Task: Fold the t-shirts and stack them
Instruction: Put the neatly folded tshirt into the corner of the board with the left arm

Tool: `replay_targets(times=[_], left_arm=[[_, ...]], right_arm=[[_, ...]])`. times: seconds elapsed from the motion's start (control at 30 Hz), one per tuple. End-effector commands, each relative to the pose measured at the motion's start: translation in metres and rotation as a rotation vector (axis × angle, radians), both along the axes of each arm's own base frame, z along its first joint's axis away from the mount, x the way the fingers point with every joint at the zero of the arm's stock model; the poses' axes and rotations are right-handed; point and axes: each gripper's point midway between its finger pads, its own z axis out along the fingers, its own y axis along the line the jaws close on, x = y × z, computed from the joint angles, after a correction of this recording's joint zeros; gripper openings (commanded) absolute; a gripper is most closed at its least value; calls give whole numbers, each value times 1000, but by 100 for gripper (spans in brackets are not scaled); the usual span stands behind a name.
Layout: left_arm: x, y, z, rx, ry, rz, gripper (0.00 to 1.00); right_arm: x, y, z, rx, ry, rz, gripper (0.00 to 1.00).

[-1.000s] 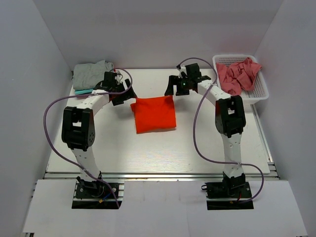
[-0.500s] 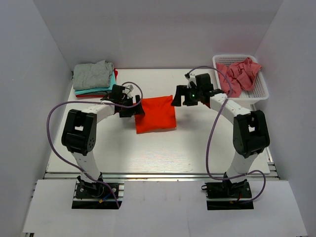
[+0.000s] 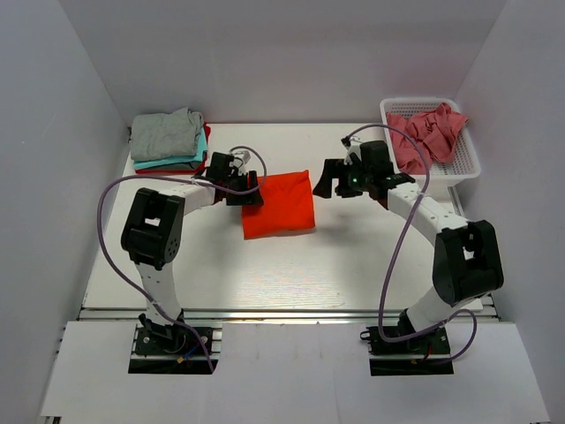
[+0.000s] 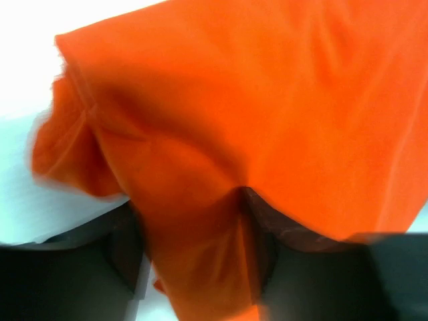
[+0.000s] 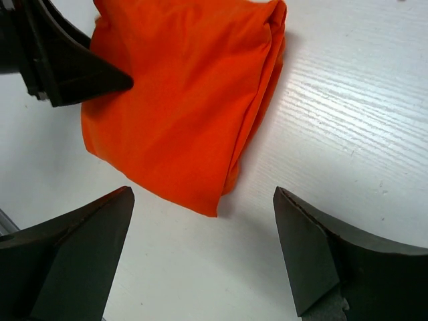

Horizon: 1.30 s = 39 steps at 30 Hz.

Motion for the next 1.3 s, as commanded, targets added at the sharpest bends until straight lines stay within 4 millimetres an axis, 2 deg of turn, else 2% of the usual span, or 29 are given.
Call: replay_targets(times=[0.0,0.07,0.1,0.17,0.2,0.23,0.27,0.33,0.37,0.4,0.43,0.53,0.6,0.63,0.67,0.73,0.77,0.8,0.83,0.87,0.9,0.93,1.1,1.13,1.27], left_arm=[[-21,-22,-15,-66,46,-84,57],[-24,-34,-12,-136,41,-130,48],[-18,-39,-6,-162,9,-136,42],[-13,-42,5,-172,-22,-152,36],[-8,-43,10,-168,-46,-165,24],[-5,-42,13,-155,-56,-168,13],[4,-45,25,-155,-89,-179,1],[18,-37,40,-154,-124,-163,0],[28,-38,53,-144,-171,-186,0],[28,-38,61,-131,-175,-200,0],[42,-35,77,-97,-222,-190,0],[55,-30,107,-10,-311,-258,0],[61,-25,116,17,-327,-278,0],[67,-20,130,50,-342,-262,0],[71,-15,130,65,-340,-267,0],[87,-9,151,100,-392,-280,0],[89,5,151,125,-362,-266,0],[94,8,155,142,-359,-252,0],[108,17,179,163,-410,-231,0],[109,25,164,187,-347,-229,0],[116,38,166,205,-340,-208,0],[127,44,191,220,-396,-208,0],[144,83,201,261,-426,-210,0],[148,100,201,281,-432,-197,0],[158,138,213,319,-478,-167,0]], right_arm=[[10,-5,23,34,-94,-48,90],[11,-12,25,32,-116,-83,90],[12,-16,32,38,-140,-107,90],[9,-25,32,31,-154,-139,90],[6,-29,32,24,-160,-153,90],[9,-32,40,35,-197,-169,90],[5,-37,33,24,-185,-184,90],[4,-44,41,23,-212,-210,90],[3,-47,34,15,-204,-217,90],[2,-51,37,14,-216,-229,90],[2,-51,40,14,-228,-231,90],[2,-58,41,8,-238,-245,90],[3,-59,42,10,-239,-249,90],[4,-60,43,10,-242,-252,90],[5,-60,43,10,-242,-252,90],[7,-61,46,12,-246,-255,90],[7,-62,44,8,-241,-259,90],[8,-64,44,10,-239,-264,90],[10,-63,48,17,-249,-266,90],[11,-66,47,12,-244,-274,90],[11,-65,48,16,-243,-275,90],[12,-65,51,18,-249,-277,90],[16,-64,54,29,-244,-278,90],[15,-63,55,34,-243,-273,90],[18,-54,58,63,-234,-242,90]])
